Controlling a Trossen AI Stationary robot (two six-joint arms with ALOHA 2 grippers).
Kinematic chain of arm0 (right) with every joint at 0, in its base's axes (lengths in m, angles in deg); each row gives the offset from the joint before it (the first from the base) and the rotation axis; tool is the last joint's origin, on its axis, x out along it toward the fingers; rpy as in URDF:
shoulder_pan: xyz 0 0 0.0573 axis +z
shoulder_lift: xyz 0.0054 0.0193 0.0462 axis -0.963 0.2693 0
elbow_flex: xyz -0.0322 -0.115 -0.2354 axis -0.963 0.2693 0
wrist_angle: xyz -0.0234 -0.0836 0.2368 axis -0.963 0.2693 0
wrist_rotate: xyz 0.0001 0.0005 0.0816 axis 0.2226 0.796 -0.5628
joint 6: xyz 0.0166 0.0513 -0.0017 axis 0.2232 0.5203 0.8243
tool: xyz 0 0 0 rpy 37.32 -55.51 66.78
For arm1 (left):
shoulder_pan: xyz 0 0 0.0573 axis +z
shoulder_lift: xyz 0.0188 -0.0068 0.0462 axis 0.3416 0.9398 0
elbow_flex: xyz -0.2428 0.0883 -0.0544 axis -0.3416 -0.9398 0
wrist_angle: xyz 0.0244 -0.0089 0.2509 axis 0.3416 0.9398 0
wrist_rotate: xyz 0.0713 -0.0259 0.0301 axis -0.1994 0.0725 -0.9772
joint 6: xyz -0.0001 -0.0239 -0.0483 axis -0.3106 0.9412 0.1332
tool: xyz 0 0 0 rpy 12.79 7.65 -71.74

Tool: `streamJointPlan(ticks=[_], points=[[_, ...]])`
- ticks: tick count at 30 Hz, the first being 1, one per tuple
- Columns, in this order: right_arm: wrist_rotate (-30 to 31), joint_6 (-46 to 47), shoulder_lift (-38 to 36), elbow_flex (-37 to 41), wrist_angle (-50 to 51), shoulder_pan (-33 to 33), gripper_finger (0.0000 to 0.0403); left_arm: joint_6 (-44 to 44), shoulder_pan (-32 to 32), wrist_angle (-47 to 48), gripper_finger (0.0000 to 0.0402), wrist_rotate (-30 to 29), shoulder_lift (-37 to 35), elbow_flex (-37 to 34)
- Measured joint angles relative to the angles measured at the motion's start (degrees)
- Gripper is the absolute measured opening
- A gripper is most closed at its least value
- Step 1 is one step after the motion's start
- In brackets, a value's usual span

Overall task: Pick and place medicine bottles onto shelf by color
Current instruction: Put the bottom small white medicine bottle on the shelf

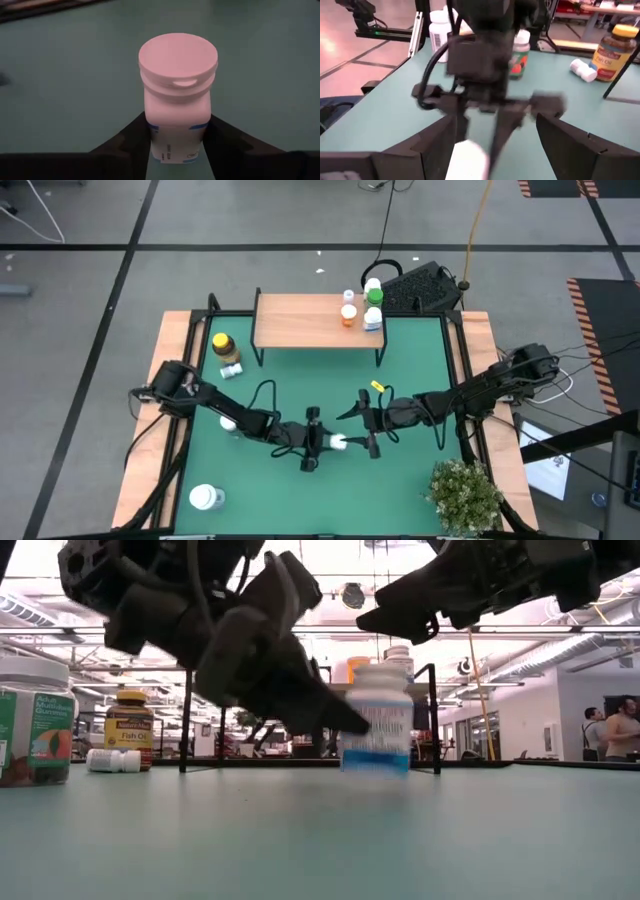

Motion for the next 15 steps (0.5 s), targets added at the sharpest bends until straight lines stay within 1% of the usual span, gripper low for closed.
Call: streamJointPlan(ticks=[3,5,7,12,15], points=[[0.13,1.57,-0.88,0.00,1.11,0.02,0.0270,1.16,-0.02,3.02,0.0155,-6.88,-2.90,0.00],[0.19,1.73,-0.73,0.00,1.69,0.02,0.0270,1.74,0.02,3.69,0.0158,-9.21,-3.97,0.00],[0.75,1.71,0.16,0.00,0.90,0.02,0.0270,1.68,0.02,3.87,0.0161,-9.99,-4.74,0.00],[6.93,0.18,2.00,0.00,0.45,-0.10,0.0270,1.68,0.46,2.76,0.0162,-10.46,-4.97,0.00],[7.72,-0.32,2.27,0.00,-0.14,-0.09,0.0270,1.49,1.08,2.59,0.0162,-10.42,-4.97,0.00]])
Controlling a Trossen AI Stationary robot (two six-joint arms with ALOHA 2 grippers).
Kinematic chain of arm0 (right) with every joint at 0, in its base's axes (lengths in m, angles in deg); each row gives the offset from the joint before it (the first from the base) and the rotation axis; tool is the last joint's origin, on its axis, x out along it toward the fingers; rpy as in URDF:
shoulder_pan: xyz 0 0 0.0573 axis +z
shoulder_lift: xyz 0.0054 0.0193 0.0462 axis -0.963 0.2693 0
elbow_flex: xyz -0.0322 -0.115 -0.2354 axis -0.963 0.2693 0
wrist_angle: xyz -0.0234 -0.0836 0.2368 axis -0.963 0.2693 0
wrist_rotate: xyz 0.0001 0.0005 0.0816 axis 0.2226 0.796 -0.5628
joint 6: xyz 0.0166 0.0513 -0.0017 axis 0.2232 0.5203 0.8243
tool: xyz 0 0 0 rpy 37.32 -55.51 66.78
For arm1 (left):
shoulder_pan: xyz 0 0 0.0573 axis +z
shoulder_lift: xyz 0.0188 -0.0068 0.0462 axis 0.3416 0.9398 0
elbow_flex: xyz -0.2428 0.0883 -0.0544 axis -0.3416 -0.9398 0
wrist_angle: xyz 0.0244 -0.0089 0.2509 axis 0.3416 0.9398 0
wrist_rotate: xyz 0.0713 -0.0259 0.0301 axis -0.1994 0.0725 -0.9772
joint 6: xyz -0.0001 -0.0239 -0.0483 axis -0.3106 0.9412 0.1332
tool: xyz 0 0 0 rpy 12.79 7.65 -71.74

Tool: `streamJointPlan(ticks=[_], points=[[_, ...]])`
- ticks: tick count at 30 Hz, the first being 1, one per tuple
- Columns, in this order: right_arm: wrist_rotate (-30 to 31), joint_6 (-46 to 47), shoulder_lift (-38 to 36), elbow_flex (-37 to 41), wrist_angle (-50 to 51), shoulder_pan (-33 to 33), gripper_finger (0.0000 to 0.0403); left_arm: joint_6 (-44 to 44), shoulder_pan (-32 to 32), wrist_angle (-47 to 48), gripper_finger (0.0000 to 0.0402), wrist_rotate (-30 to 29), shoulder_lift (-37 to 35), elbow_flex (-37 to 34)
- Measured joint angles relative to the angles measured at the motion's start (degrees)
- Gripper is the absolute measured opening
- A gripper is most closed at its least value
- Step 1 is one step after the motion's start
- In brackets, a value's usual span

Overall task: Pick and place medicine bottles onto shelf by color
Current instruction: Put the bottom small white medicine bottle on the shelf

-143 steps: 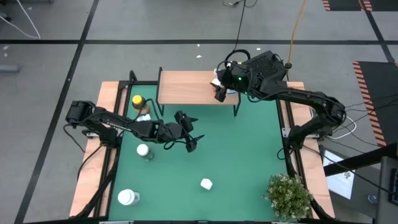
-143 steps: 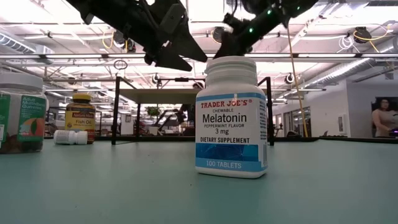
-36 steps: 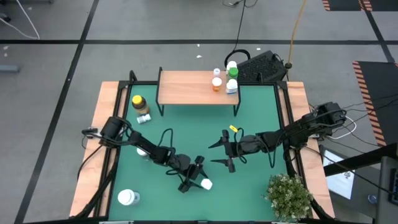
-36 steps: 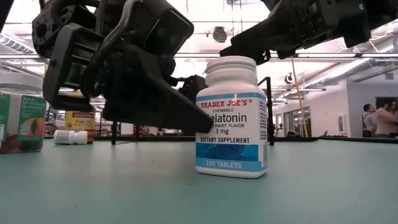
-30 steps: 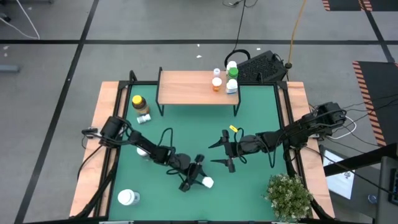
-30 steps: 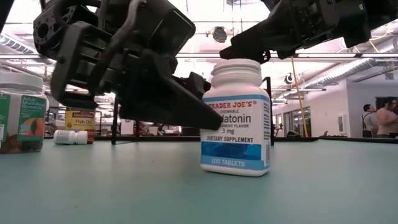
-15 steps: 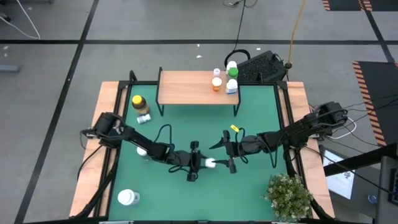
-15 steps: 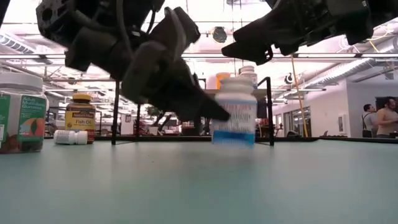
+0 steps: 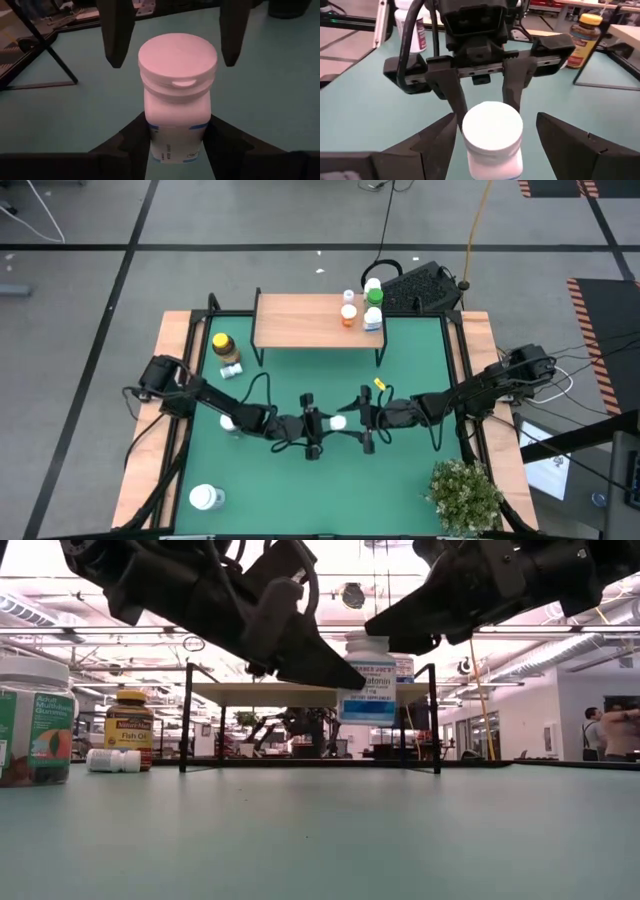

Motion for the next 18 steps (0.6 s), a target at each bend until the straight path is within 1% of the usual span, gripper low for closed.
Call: streamJointPlan(ticks=[3,6,9,15,18], points=[[-0.02,-0.10,0.00,0.00,0.49,-0.04,0.0267,0.02,0.79,-0.03,0.0163,0.11,0.00,0.00],[0.00,-0.10,0.00,0.00,1.01,-0.02,0.0255,-0.02,1.47,-0.04,0.0163,0.29,0.00,0.00],[0.16,0.17,0.00,0.00,1.41,-0.11,0.0230,0.01,1.79,0.00,0.0163,0.54,0.02,0.00],[0.11,0.13,0.00,0.00,1.72,-0.46,0.0163,0.31,1.74,0.00,0.0163,0.83,0.04,0.00],[-0.03,0.50,0.00,0.00,1.98,-0.90,0.0157,0.39,1.78,-0.18,0.0166,0.82,0.09,0.00]])
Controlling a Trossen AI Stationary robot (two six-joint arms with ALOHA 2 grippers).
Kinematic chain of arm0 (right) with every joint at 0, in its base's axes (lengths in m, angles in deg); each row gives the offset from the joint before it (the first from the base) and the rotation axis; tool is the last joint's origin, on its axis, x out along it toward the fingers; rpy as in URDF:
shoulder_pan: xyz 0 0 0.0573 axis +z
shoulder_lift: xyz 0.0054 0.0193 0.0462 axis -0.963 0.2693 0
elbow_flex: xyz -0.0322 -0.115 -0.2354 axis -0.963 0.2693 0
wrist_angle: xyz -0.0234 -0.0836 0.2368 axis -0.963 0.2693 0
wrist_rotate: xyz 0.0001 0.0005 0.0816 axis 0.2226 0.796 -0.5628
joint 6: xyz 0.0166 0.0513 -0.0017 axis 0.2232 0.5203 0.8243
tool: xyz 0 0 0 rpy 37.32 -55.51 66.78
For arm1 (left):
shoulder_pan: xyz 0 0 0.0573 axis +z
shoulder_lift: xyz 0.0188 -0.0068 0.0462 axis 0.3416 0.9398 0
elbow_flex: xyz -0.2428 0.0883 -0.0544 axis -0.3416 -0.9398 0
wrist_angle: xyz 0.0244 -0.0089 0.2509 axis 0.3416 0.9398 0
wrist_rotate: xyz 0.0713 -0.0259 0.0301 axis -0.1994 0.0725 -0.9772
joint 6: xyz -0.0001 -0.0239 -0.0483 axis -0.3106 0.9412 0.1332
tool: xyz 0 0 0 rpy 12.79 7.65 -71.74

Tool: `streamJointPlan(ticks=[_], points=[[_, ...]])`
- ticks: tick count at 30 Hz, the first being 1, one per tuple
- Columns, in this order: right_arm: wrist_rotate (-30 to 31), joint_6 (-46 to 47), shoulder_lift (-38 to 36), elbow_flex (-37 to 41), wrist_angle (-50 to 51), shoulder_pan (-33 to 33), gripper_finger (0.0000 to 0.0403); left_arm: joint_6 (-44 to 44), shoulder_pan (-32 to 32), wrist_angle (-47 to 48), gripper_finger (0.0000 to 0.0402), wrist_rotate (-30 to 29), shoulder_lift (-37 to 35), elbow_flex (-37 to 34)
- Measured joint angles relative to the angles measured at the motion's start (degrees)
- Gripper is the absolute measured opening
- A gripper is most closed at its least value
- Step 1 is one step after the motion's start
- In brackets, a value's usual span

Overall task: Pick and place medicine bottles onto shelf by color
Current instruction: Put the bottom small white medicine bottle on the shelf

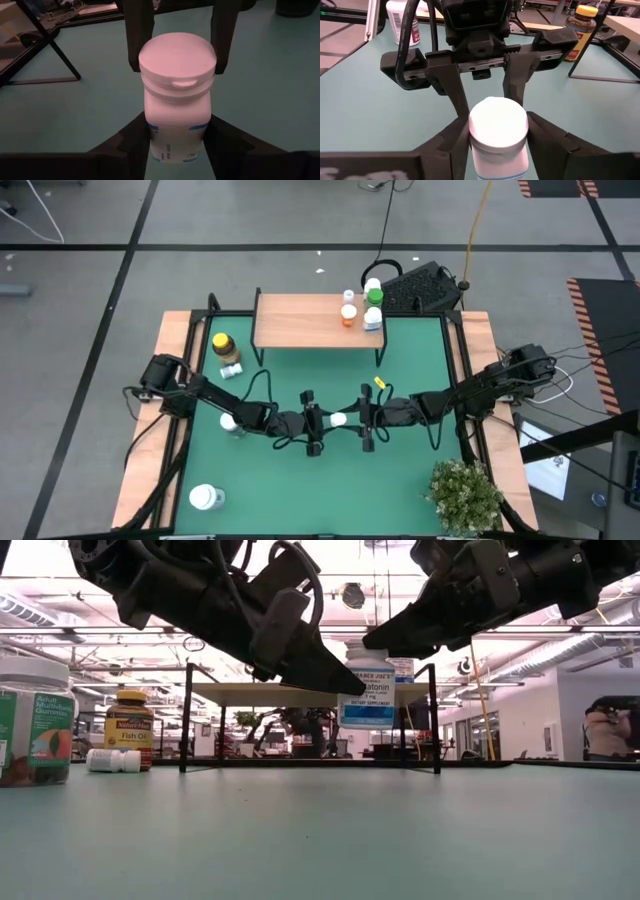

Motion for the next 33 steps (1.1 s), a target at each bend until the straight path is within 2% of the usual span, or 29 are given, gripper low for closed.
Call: streamJointPlan(ticks=[5,9,14,18,27,33], points=[[1.42,1.28,-0.02,0.00,0.02,-0.28,0.0166,1.11,0.11,-0.15,0.0198,-0.43,0.00,-0.02],[4.70,2.43,-0.02,0.00,0.91,-0.31,0.0172,1.51,0.74,0.71,0.0245,-0.54,-0.02,0.00],[4.84,2.25,-0.07,0.00,1.18,-0.39,0.0164,2.11,1.82,3.21,0.0304,-0.46,-0.02,0.00],[6.17,1.03,-1.27,0.00,2.77,-0.74,0.0167,3.00,2.70,4.20,0.0336,-0.46,-0.02,0.00],[6.02,-2.19,-7.85,-0.62,7.00,-3.71,0.0168,3.69,2.80,4.32,0.0353,-0.43,-0.02,0.00],[5.77,-5.38,-11.52,-5.90,14.49,-7.29,0.0168,4.48,2.63,3.77,0.0350,-0.18,-0.02,0.00]])
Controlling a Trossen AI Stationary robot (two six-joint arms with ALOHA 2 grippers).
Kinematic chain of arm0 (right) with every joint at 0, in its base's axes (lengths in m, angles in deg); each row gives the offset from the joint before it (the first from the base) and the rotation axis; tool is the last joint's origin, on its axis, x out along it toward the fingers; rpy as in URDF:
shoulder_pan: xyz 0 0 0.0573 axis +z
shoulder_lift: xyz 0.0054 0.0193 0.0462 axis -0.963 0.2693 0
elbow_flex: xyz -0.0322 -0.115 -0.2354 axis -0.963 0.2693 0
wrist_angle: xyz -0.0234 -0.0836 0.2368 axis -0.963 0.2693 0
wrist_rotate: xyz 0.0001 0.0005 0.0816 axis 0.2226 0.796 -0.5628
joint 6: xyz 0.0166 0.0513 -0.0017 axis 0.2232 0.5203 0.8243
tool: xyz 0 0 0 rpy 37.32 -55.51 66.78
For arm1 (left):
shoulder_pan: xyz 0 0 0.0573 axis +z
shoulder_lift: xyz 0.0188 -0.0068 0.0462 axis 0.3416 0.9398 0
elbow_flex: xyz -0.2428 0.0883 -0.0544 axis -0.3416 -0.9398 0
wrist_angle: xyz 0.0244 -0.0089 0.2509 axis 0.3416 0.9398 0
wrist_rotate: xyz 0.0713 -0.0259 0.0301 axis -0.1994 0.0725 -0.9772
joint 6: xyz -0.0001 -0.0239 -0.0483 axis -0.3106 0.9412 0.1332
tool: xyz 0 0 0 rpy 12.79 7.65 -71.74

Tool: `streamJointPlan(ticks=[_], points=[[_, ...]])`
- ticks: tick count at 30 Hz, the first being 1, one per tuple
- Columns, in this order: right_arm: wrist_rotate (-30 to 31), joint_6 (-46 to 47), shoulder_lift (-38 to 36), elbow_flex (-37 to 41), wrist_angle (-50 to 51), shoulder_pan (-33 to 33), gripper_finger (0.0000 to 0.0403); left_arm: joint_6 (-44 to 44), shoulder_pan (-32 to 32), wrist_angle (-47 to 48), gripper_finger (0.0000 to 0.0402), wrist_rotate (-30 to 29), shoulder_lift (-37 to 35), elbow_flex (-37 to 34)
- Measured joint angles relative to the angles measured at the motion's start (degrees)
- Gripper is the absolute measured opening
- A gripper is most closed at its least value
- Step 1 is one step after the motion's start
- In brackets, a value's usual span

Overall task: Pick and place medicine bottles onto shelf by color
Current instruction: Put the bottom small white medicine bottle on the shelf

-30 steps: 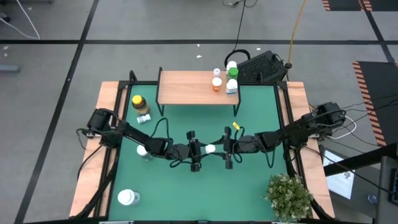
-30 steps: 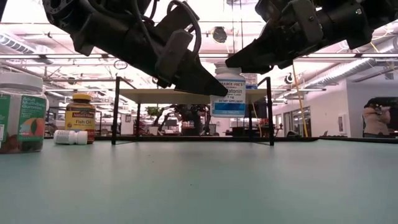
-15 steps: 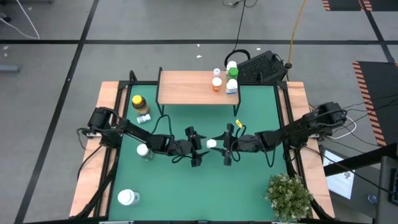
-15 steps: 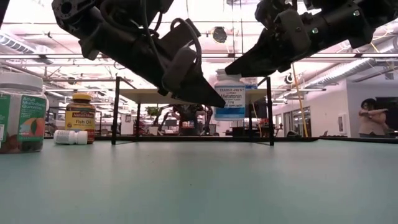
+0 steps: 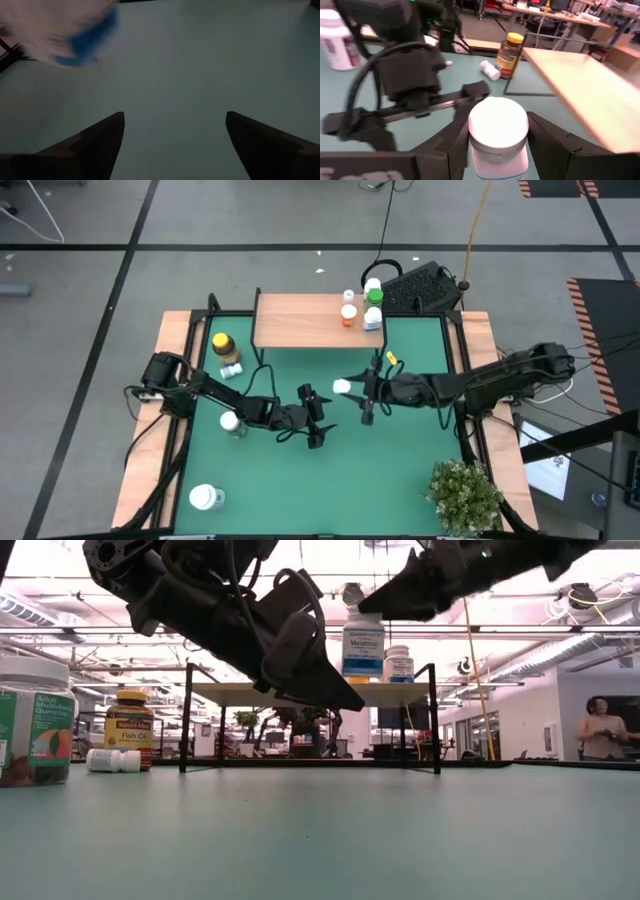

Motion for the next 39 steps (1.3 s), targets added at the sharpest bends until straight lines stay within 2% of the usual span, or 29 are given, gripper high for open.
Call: streamJointPlan(ticks=[5,13,17,20,26,32,37,39], points=[[-2.09,-7.21,-0.02,-6.13,9.37,-3.49,0.0168,-0.08,0.02,-1.21,0.0349,0.81,0.00,0.00],[-3.17,-10.76,-0.08,-8.01,12.57,-10.69,0.0171,-2.36,0.06,-1.25,0.0349,1.00,0.00,0.00],[-3.66,-9.87,-0.13,-13.95,20.40,-13.17,0.0172,-3.45,0.06,-1.45,0.0349,1.04,0.00,0.00],[-6.17,-10.02,-0.11,-18.06,24.32,-13.68,0.0172,-3.89,0.06,-1.67,0.0349,1.03,0.00,0.00],[-6.02,-12.10,-0.17,-28.13,31.16,-15.14,0.0173,-6.20,0.33,-1.88,0.0349,1.05,0.00,0.00],[-6.46,-8.53,0.21,-29.38,36.01,-21.93,0.0173,-6.10,0.57,-2.00,0.0349,1.05,0.00,0.00],[-15.13,-5.20,2.64,-29.27,38.38,-26.18,0.0173,-6.28,0.28,-1.70,0.0349,1.30,0.00,0.02],[-16.53,-4.91,3.39,-29.27,37.85,-26.57,0.0173,-6.59,0.36,-1.73,0.0349,1.34,0.00,0.02]])
